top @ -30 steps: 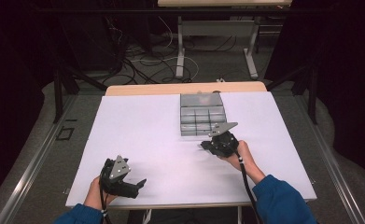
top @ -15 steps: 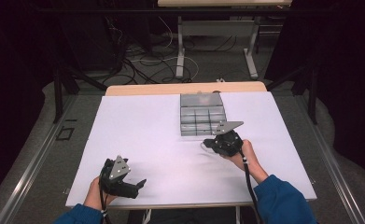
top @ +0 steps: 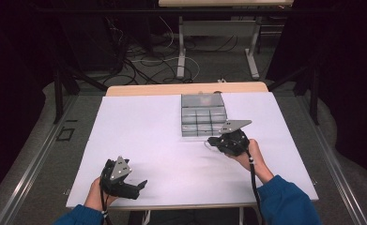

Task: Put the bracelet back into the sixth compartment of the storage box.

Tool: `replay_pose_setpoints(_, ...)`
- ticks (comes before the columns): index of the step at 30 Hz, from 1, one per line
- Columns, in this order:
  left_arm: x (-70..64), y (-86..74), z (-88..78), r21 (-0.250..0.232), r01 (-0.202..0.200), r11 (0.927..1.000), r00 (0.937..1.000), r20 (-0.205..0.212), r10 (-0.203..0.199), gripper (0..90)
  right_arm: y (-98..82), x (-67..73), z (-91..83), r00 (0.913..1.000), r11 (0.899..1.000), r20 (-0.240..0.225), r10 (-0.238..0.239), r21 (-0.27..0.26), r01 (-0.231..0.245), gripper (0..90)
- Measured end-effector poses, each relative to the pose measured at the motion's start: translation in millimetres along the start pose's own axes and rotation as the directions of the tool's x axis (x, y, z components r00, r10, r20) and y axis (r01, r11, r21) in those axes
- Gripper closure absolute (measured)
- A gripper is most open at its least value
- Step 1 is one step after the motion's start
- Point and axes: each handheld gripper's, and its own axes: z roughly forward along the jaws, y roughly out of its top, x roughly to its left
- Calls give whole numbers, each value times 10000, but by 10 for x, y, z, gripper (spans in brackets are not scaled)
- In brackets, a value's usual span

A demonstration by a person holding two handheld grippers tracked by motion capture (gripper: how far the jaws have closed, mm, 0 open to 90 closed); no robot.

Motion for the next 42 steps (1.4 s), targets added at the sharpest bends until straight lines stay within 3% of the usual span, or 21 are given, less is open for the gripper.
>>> replay_pose_setpoints(19,5,3,4,2,-39,10000,9999,109,39,25,9,-114,-237,9987,9987,497,58,-502,-33,866)
replay_pose_setpoints(42,-2,4,10,-3,-72,10000,10000,52,72,25,8,-257,-375,9926,9958,1198,214,-912,-104,866)
